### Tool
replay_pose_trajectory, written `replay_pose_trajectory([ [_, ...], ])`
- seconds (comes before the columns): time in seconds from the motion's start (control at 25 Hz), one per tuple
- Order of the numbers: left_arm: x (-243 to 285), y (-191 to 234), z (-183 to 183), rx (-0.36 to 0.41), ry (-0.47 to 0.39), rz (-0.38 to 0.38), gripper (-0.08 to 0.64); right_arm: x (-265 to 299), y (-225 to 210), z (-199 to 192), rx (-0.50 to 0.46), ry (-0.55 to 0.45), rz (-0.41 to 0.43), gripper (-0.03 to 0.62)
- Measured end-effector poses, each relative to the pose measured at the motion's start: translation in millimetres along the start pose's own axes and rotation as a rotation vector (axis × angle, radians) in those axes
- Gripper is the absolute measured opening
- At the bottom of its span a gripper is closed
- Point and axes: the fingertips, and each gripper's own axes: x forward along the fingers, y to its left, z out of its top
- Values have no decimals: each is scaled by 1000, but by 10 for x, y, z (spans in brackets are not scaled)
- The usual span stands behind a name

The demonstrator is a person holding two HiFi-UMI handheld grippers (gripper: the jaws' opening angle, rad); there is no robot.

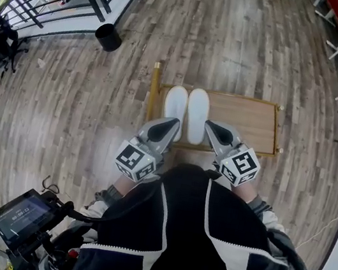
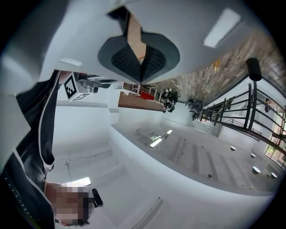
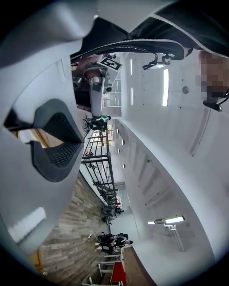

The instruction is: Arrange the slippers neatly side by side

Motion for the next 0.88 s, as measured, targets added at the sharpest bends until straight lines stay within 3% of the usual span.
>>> replay_pose_trajectory([
  [0.88, -86, -33, 31, 28, 20, 20, 17, 92, 154, 163, -48, -17, 49, 0],
])
